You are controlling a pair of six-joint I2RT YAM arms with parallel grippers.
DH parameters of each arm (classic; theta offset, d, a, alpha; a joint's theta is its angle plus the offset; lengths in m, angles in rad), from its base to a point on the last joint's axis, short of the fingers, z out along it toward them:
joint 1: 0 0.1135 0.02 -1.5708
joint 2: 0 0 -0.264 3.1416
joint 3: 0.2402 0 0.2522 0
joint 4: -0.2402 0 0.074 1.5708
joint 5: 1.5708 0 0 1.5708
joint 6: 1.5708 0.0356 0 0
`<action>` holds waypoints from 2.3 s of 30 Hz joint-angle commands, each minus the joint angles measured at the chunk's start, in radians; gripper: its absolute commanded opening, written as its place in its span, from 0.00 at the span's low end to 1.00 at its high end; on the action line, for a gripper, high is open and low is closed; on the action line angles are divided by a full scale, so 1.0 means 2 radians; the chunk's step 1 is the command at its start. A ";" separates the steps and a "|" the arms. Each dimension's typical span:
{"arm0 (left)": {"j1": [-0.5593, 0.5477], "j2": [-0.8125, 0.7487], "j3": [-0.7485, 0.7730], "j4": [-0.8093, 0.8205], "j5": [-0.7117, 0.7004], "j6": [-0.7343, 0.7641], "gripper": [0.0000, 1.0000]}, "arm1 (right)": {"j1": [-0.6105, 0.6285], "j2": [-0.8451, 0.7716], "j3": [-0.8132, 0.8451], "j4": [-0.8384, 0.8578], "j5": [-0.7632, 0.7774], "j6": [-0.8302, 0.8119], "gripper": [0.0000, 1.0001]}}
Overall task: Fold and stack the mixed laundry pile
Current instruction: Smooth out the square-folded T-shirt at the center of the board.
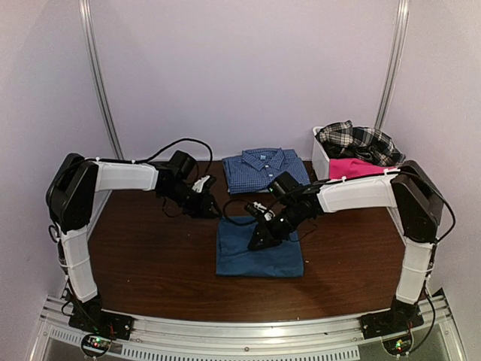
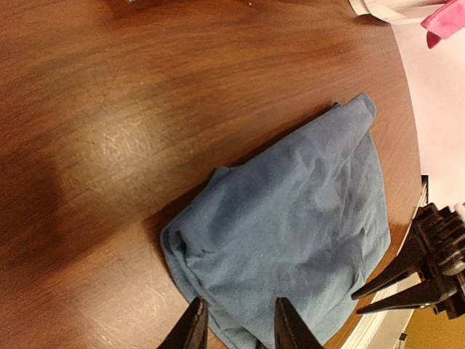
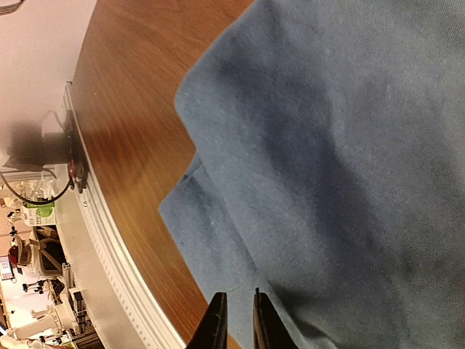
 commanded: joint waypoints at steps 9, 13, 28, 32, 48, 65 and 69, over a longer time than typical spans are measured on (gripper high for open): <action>-0.011 0.048 0.026 0.022 -0.005 -0.010 0.33 | 0.039 0.051 0.009 -0.012 0.068 -0.026 0.16; -0.011 0.057 0.041 0.031 0.001 -0.010 0.22 | 0.044 0.058 0.006 -0.016 0.073 -0.029 0.19; 0.002 0.076 0.099 -0.001 -0.033 -0.018 0.00 | 0.057 0.056 -0.012 -0.027 0.065 -0.050 0.34; 0.004 0.078 0.088 -0.011 -0.036 -0.012 0.07 | 0.052 0.026 0.028 -0.061 0.044 -0.059 0.41; 0.012 0.020 0.042 0.013 0.006 0.004 0.41 | -0.157 -0.107 -0.033 -0.079 0.052 -0.046 0.47; 0.000 0.060 0.063 0.017 0.004 -0.009 0.38 | -0.148 0.019 0.088 -0.148 0.174 -0.188 0.55; 0.000 0.067 0.067 0.024 0.004 -0.015 0.32 | -0.147 0.037 0.100 -0.155 0.198 -0.184 0.51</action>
